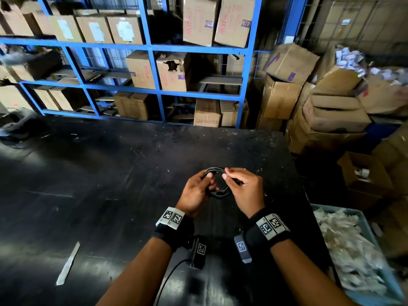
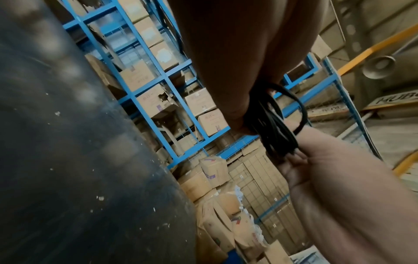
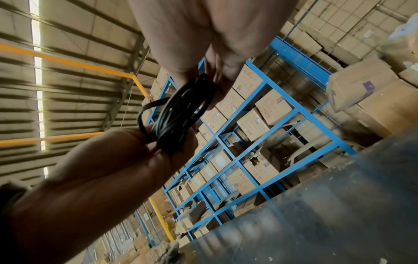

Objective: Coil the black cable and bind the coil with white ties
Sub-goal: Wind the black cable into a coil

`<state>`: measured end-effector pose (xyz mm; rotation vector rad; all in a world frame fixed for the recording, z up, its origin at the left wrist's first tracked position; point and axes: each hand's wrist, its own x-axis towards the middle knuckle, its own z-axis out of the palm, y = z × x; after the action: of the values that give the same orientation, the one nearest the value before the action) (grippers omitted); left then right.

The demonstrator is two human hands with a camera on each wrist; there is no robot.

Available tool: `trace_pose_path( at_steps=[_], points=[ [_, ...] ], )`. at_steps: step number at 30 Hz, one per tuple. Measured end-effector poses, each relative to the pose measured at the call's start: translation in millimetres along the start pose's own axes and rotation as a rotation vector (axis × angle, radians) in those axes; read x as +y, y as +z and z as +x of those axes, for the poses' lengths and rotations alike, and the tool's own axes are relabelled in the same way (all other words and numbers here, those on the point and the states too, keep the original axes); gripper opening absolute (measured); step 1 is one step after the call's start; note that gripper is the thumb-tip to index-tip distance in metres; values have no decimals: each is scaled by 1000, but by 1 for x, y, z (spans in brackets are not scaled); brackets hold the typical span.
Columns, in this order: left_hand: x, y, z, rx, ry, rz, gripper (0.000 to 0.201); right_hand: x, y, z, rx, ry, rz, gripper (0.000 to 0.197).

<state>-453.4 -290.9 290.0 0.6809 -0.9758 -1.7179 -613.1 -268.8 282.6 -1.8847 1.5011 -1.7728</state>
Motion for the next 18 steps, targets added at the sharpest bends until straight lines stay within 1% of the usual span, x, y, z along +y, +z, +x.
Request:
trace_pose_path(
  at_steps=[4,7,10,12,15,16,18],
  points=[
    [0,9,-5,102,22,-181,16,-5,1,-9,15,9,20,16],
    [4,11,-3,156,-11,-192,11,-6,1,-16,12,33,55,13],
    [5,11,-3,174,-48,-200,8,-9,2,-20,3,52,73,13],
    [5,11,-1,191,-7,-120,8,-12,3,-22,-3,46,71,13],
    [-1,13,2,231,113,164,7,-16,6,-28,-4,27,9,12],
    [-3,14,3,235,147,222,7,-17,6,-28,5,20,-5,12],
    [-8,16,2,225,159,249,11,-15,1,-26,23,22,-17,12]
  ],
)
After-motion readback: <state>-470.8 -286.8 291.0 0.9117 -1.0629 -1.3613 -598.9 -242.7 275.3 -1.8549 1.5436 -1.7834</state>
